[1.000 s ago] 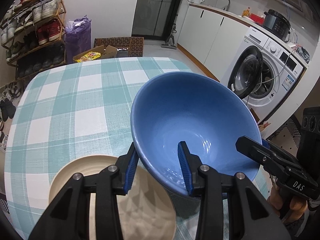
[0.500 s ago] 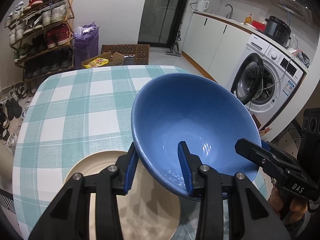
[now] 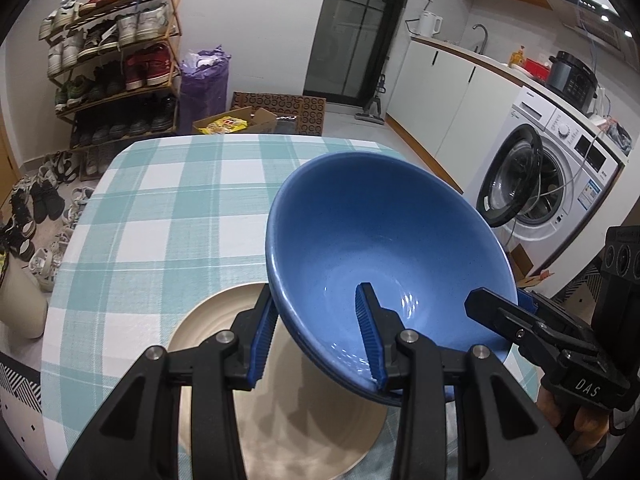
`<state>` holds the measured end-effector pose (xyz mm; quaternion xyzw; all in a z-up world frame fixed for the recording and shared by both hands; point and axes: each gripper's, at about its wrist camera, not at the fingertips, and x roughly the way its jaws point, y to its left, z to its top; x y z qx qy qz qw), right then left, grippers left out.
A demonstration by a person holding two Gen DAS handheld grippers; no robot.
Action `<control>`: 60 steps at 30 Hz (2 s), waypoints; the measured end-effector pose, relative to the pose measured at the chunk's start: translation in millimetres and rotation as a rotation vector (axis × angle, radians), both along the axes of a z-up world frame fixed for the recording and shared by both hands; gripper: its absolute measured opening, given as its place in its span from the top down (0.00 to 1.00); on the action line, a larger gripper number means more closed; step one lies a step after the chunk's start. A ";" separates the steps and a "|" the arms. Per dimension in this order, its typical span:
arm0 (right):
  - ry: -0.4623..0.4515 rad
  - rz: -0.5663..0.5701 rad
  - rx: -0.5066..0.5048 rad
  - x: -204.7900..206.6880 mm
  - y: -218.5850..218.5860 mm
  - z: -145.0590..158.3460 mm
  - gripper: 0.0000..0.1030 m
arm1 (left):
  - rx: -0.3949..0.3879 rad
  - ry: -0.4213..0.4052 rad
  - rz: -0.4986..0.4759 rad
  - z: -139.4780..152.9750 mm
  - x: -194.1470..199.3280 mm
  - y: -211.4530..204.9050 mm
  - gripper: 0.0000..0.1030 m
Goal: Organize plates and bowls
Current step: 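Lift the nested blue bowls with both grippers and carry them over the beige plates, then lower the nested blue bowls onto the beige plate stack with both grippers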
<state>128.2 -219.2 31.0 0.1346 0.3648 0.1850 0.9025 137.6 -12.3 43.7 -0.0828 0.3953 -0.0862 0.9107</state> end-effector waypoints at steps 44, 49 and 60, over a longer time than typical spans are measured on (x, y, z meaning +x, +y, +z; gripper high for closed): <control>0.052 0.178 -0.032 15.8 77.3 -43.2 0.44 | -0.021 0.031 0.163 -42.6 -26.0 73.7 0.63; 0.051 0.178 -0.023 18.4 77.5 -44.2 0.44 | -0.030 0.034 0.164 -44.6 -24.3 75.8 0.63; 0.049 0.167 -0.032 14.9 75.2 -42.2 0.44 | -0.025 0.030 0.147 -44.9 -20.1 73.6 0.63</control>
